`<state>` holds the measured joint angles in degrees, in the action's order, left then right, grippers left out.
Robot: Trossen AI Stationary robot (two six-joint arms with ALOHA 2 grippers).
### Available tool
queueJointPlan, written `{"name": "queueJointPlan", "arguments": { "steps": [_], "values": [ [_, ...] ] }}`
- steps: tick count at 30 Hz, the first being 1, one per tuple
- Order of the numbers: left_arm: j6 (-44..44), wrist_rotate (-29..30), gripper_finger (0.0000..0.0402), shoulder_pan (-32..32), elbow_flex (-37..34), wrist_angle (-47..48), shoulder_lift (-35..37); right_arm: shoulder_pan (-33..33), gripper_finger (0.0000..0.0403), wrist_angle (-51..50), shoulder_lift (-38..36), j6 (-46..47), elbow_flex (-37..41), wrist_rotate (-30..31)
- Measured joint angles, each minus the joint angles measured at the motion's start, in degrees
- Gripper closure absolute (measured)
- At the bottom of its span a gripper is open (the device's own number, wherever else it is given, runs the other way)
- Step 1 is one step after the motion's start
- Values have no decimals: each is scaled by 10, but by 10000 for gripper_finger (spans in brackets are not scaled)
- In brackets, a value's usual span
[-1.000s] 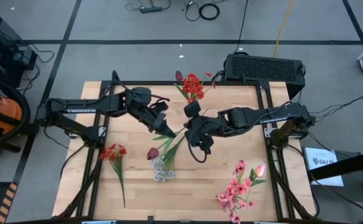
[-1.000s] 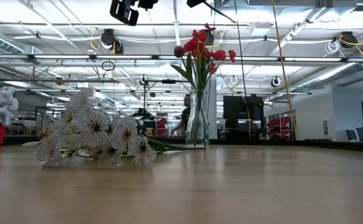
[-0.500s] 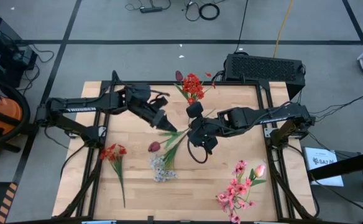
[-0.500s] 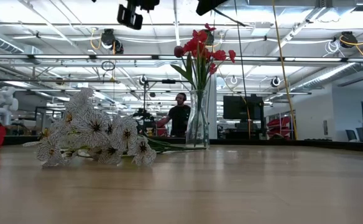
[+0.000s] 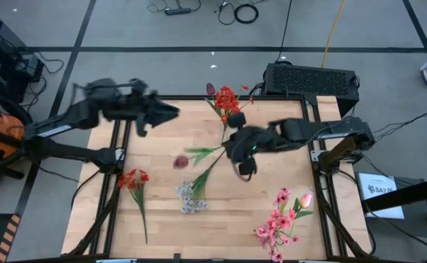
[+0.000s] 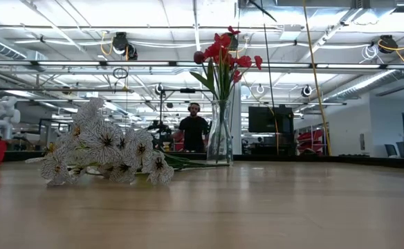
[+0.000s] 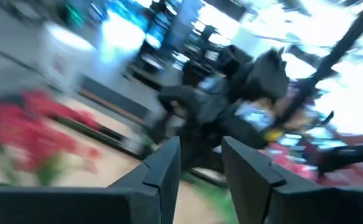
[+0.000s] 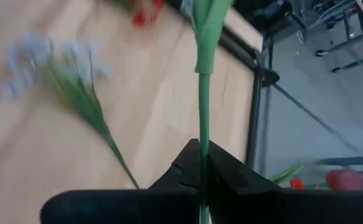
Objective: Sort flowers into vase by color
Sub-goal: Put the dark red flower into the transparent vase
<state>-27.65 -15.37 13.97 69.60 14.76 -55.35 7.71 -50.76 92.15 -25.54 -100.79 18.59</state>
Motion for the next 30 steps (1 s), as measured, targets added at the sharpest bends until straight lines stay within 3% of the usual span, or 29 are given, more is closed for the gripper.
{"name": "queueJointPlan", "arguments": {
  "steps": [5,9,13,20,30],
  "values": [
    [129,148,277,-52,0,46,58,-46,403,72,-45,97,0,-62],
    [147,214,277,-87,0,16,36,-70,403,182,-45,161,-1,-148],
    [169,217,277,-116,-3,-37,-27,-74,403,250,-22,204,0,-206],
    [307,253,277,-154,-1,-230,-100,-82,402,260,-12,261,0,-217],
    [311,249,277,-155,-1,-245,-124,-90,402,248,-12,263,0,-216]
  ]
}}
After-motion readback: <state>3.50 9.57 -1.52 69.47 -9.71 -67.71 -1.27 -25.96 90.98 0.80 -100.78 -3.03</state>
